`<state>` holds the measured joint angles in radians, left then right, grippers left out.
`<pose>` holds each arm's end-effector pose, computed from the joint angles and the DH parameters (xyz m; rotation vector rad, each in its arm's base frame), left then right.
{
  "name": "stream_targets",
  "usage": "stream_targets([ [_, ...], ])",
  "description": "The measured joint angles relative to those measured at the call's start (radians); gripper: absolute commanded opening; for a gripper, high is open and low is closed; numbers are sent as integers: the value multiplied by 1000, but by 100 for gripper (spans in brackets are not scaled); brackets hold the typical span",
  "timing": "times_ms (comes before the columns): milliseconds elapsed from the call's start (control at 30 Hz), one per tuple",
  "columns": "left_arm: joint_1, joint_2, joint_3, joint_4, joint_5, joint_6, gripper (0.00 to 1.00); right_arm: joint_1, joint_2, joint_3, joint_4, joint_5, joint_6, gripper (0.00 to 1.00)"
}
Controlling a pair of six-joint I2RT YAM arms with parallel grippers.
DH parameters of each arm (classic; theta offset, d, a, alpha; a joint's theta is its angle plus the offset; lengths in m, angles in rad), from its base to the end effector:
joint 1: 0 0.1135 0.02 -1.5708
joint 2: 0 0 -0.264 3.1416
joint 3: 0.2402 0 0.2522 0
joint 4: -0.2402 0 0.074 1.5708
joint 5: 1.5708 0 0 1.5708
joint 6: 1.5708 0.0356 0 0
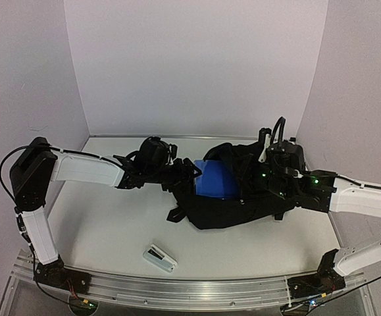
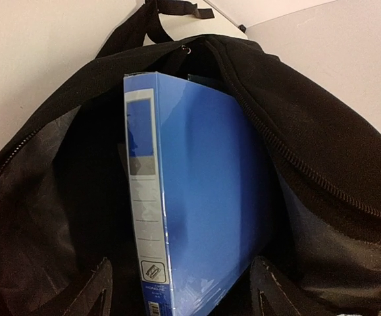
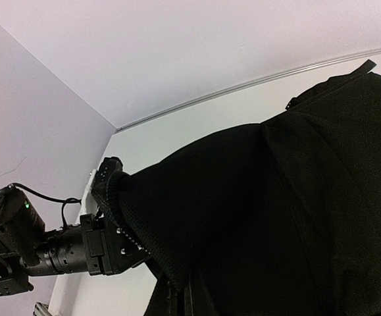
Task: Pack the student bag
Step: Place the files in the student bag.
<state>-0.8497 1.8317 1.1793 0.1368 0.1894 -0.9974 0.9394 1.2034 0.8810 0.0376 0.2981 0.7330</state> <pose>0.2683 -0.3154 0.2138 -0.0438 2.3609 -1.2310 0.1738 0.2200 0.3088 0.0171 1.9381 0.8770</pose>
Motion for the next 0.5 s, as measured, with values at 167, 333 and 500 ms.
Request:
stream_targets([
  [167,-1,43,67,-40,28,27,62,0,0,0,0,0,0,0],
  [333,-3,102,127,-78,47,49,57,0,0,-1,0,0,0,0],
  [500,-18,132,164,-112,52,69,50,0,-3,-8,7,0,0,0],
])
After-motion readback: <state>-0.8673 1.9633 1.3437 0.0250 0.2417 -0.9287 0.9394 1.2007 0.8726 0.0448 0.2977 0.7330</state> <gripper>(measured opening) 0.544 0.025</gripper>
